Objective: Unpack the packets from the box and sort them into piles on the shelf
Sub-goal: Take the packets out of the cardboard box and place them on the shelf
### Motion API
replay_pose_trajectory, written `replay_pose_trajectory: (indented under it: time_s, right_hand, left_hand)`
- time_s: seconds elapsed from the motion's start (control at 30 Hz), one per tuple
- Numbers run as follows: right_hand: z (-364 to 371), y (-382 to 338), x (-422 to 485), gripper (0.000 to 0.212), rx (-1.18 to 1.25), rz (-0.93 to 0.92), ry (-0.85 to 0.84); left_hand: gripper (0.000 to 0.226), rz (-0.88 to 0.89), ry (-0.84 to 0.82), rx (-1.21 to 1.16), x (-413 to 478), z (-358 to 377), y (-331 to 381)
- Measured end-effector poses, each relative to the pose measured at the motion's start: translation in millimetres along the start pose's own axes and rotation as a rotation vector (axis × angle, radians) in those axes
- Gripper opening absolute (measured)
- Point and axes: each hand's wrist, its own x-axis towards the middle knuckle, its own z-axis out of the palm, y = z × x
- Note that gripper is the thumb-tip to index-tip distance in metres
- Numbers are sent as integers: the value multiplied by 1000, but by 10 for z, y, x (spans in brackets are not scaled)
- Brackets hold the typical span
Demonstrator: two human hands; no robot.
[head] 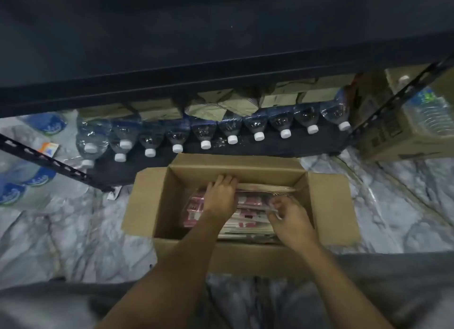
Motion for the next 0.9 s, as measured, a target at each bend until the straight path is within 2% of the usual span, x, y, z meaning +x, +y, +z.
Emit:
replay_pose_trajectory:
  time_s: [0.4,0.53,0.67,0.9]
  right_hand:
    - [85,77,154,14,76,63,46]
    - [33,26,181,7,99,47,84]
    - [-79,-74,172,17,130,5,78]
    - [-294,-234,44,9,308,-78,65]
  left_hand:
    - [40,45,-104,214,148,242,-5]
    - [30,102,-16,196,-15,59,-26]
    - [14,253,110,138,-308,-399,-172]
    - [14,-18,181,-170,-990,-1162,-466]
